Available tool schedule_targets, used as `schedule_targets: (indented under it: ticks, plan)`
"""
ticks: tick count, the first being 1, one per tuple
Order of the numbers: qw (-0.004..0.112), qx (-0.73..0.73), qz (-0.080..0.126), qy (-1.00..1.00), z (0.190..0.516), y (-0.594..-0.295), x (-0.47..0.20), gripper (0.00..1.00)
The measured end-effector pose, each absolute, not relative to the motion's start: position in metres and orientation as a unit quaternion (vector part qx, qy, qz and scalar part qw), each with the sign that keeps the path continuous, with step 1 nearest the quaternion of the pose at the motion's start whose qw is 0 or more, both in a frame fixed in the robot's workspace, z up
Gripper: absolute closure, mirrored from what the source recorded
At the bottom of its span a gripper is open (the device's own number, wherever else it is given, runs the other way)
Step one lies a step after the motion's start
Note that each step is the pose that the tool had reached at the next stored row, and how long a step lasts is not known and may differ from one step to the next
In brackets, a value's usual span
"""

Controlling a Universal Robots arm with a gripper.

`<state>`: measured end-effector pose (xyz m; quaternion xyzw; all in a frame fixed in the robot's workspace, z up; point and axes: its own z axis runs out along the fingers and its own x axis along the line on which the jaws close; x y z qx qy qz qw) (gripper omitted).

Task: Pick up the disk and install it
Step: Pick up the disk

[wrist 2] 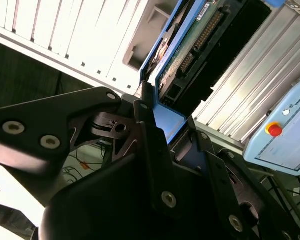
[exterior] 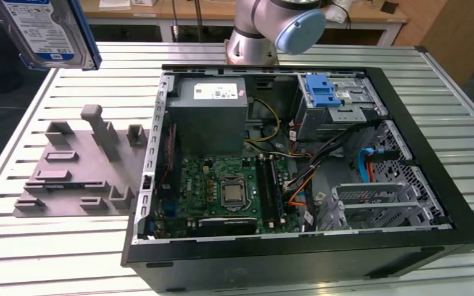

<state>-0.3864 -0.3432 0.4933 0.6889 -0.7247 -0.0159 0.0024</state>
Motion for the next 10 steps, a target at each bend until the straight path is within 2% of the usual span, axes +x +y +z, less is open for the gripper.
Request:
schedule_targets:
  ticks: [10]
  plan:
    - [0.002, 0.689, -0.016, -0.725, 0.4932, -0.3432, -0.377, 0.64]
